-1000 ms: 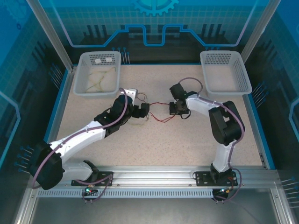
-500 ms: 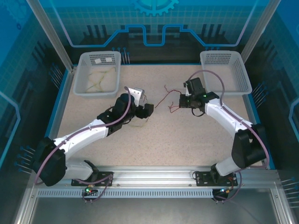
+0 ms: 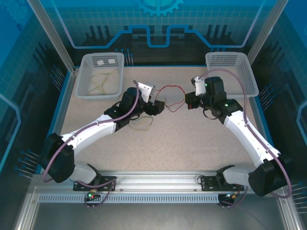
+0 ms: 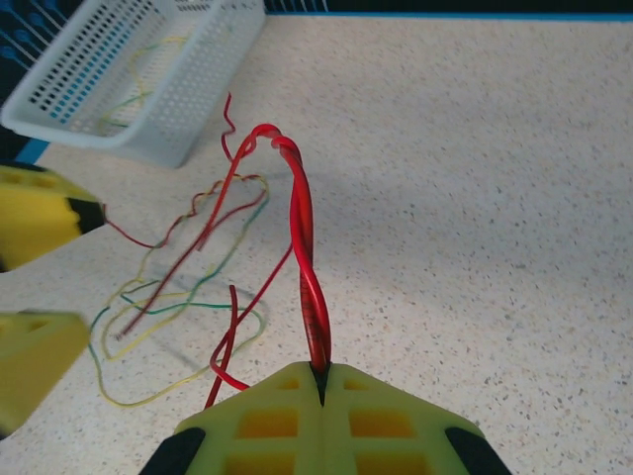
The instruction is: Untangle the cables
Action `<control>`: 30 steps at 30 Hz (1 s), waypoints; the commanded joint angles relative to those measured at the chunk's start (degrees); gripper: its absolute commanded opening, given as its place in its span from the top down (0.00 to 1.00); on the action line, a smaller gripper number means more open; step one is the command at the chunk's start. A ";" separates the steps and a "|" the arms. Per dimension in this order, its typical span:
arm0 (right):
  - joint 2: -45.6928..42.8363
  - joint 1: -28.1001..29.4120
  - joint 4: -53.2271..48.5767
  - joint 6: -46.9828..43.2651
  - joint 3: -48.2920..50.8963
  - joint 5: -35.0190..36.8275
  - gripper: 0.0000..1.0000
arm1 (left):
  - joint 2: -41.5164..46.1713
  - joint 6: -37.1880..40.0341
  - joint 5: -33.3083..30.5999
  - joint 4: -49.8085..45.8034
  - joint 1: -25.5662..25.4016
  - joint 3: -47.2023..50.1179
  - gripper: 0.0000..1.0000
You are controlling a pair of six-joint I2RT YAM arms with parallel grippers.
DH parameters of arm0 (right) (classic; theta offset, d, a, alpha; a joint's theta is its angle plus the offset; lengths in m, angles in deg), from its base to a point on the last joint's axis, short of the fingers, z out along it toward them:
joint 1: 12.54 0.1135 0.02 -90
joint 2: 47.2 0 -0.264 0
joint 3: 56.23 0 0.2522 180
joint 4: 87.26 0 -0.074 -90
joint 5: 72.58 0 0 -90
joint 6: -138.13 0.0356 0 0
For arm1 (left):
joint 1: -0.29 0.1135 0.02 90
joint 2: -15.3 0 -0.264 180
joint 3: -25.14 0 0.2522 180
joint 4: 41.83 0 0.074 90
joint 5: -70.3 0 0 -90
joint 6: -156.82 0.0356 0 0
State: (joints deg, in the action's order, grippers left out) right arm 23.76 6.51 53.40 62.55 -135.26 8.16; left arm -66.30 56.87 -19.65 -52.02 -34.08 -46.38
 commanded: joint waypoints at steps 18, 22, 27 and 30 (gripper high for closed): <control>-8.03 -0.98 -0.87 -2.82 -2.89 -12.06 1.00 | 1.52 4.19 -6.84 -4.89 0.91 -2.55 0.67; -8.11 -1.12 -0.58 -2.63 -1.95 -11.27 1.00 | 2.62 4.28 -6.62 -4.18 0.97 -1.61 0.85; -7.53 -1.31 0.91 -3.71 0.57 -9.30 1.00 | 5.08 6.59 -7.96 -2.06 0.89 0.98 0.96; -6.60 -1.29 2.71 -4.80 2.69 -11.55 1.00 | 6.47 9.54 -8.65 -1.02 0.89 2.42 0.97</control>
State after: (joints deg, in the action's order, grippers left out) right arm 16.55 6.02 54.49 59.60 -134.48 -2.11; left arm -62.12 62.94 -26.55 -55.56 -33.52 -45.51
